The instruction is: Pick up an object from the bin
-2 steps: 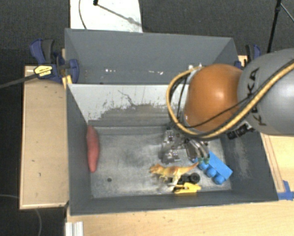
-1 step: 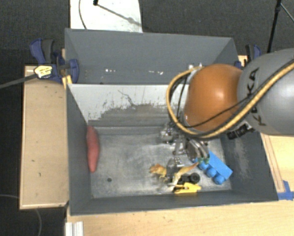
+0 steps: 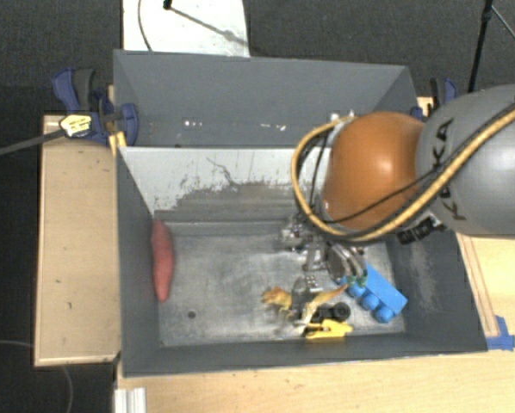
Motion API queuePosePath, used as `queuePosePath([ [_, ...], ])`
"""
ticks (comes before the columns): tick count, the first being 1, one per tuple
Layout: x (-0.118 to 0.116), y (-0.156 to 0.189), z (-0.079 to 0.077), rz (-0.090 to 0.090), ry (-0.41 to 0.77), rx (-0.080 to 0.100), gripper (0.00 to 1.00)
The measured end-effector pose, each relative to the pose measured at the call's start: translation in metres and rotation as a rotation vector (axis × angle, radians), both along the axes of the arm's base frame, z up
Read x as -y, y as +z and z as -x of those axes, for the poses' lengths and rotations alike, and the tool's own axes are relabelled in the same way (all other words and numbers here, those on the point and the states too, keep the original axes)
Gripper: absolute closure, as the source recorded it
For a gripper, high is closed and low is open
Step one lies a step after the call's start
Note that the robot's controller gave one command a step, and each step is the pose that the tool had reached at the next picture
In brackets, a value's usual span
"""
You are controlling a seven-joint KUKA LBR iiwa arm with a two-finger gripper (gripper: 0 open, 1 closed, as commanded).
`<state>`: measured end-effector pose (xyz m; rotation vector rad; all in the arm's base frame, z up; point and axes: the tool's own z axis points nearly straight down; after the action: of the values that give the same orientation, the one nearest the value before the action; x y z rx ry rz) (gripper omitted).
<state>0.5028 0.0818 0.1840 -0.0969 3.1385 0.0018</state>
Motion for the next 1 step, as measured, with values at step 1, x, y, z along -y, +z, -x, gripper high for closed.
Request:
queuePosePath([
  [1,0.0082,-0.048,0.003,0.0,0.054,0.009,0.0],
])
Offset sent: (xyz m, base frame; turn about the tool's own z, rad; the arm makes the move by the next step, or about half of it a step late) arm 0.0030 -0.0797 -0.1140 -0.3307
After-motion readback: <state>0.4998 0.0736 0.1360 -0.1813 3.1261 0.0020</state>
